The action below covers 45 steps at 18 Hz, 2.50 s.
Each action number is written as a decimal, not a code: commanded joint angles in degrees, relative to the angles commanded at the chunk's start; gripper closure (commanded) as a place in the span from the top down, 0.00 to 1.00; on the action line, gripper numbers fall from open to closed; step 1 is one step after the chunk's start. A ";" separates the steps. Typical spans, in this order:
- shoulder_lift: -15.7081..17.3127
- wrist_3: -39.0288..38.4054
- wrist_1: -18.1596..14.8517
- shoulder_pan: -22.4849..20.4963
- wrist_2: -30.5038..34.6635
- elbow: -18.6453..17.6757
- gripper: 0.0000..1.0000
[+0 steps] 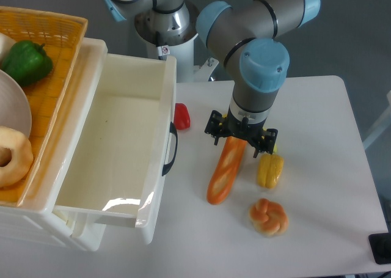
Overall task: Pick up the long bread
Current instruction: 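Lower the open gripper toward the long orange baguette's end, then position the gripper fingers around the baguette's end and close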
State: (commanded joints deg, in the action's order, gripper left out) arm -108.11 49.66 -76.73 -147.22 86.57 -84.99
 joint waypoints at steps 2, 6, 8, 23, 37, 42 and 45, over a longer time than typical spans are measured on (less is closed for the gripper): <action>0.00 0.00 0.09 0.09 0.00 0.00 1.00; 0.00 -0.09 -0.09 0.09 0.18 0.00 1.00; -0.09 -0.18 0.00 0.26 0.26 -0.87 1.00; -0.70 -2.55 3.60 0.79 0.26 -10.02 1.00; -6.06 2.46 5.01 1.58 5.27 -11.95 1.00; -6.94 5.97 6.59 0.53 7.03 -11.95 1.00; -7.29 7.29 6.77 0.26 7.56 -12.04 1.00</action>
State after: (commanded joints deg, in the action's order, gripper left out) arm -115.40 56.95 -69.96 -146.95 94.13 -97.03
